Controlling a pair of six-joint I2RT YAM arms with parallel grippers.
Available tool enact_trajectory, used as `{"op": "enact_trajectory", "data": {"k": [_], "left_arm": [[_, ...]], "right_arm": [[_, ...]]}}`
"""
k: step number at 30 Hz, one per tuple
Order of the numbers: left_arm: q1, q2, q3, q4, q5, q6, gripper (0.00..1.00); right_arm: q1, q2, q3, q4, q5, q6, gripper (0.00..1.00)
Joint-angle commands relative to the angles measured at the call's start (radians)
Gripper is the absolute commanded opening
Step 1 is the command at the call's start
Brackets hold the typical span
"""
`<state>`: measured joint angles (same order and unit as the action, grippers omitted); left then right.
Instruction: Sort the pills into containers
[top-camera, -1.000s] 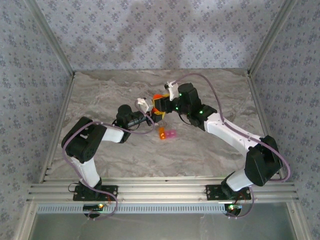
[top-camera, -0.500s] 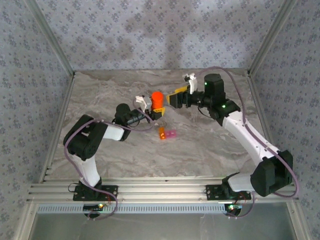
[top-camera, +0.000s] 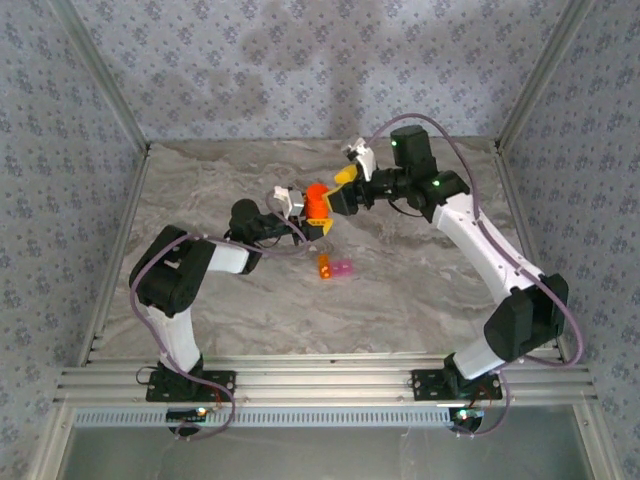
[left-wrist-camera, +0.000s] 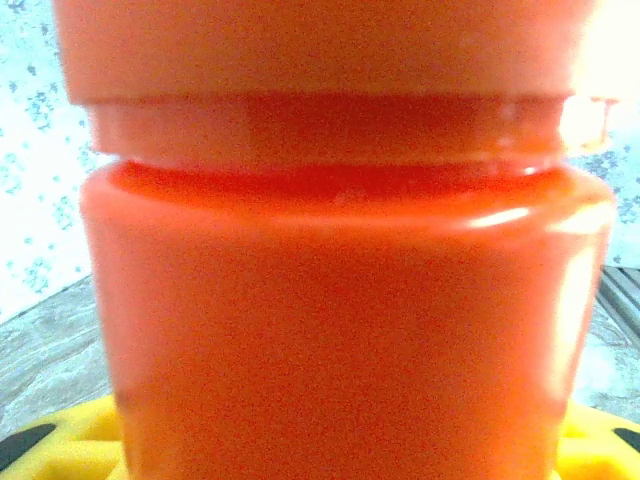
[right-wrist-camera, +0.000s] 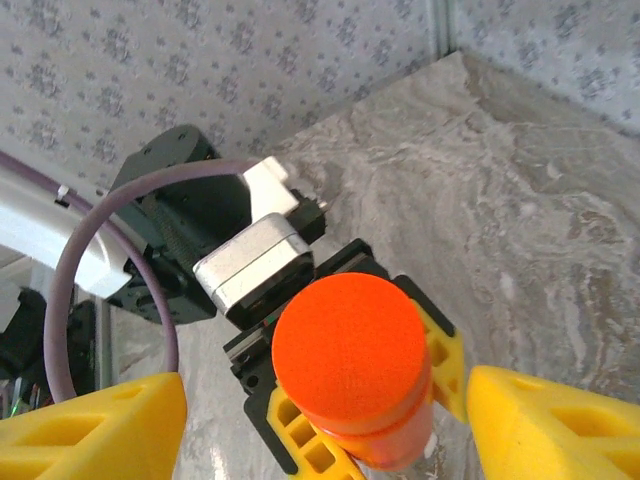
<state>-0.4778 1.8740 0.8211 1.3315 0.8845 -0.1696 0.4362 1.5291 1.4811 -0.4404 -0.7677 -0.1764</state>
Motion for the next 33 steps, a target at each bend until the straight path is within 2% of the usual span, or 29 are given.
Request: {"op": "enact_trajectory", "data": {"k": [1, 21, 33], "left_arm": [[0.005, -0.008, 0.03, -0.001, 0.07, -0.014, 0.0], [0.002, -0.048, 0.031, -0.043, 0.095, -0.014, 0.0], [0.001, -0.05, 0.026, -0.049, 0.097, -0.01, 0.0]], "right_arm": [[0.019, 0.025, 0.057, -0.077, -0.015, -0.063, 0.75], [0.057, 0.105, 0.093, -0.097, 0.004, -0.08, 0.74], [0.027, 0.039, 0.048, -0.044, -0.007, -0.077, 0.73]]}}
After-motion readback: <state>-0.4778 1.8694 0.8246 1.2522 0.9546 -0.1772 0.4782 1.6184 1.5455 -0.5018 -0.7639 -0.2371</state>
